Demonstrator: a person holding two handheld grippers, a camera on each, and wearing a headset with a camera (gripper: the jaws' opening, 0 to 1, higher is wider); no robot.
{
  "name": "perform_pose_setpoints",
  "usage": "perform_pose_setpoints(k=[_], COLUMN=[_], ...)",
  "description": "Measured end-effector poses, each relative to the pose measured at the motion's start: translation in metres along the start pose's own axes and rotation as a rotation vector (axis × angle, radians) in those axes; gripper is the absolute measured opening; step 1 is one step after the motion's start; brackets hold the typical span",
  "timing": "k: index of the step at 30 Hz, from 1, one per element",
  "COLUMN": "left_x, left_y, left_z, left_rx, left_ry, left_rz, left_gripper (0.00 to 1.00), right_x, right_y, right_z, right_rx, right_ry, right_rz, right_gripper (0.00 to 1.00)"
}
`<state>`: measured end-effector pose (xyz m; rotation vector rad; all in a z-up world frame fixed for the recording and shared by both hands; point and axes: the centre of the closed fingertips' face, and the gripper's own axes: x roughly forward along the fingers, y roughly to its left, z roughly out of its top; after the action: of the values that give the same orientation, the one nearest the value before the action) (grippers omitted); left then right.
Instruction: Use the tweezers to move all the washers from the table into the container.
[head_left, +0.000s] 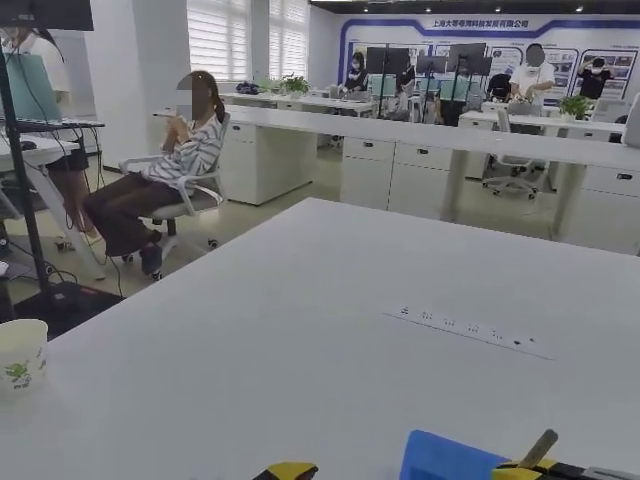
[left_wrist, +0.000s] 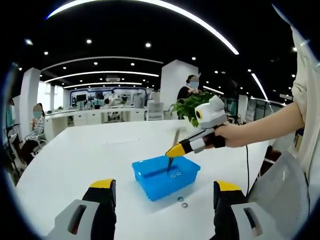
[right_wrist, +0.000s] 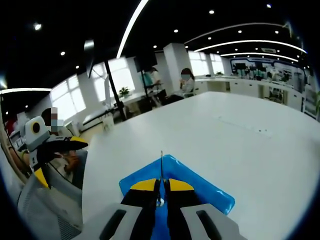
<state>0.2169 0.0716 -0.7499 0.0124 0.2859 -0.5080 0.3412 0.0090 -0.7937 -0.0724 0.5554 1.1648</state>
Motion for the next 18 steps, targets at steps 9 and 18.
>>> perform_pose_setpoints(k=[9, 18], left_x=[0.001, 0.002], left_y=[0.0, -0.001], left_z=[-0.004, -0.006], left_rx=[0.01, 0.019], left_ry=[0.024, 0.037], left_rz=[-0.002, -0.003], left_gripper=[0.8, 0.79], right_x=[0.01, 0.012], right_y=[-0.022, -0.032], right_z=[-0.015, -0.022], right_rx=[0.0, -0.03], right_ry=[0.061, 0.094], right_rz=[-0.023, -0.039], right_gripper=[0.03, 0.03])
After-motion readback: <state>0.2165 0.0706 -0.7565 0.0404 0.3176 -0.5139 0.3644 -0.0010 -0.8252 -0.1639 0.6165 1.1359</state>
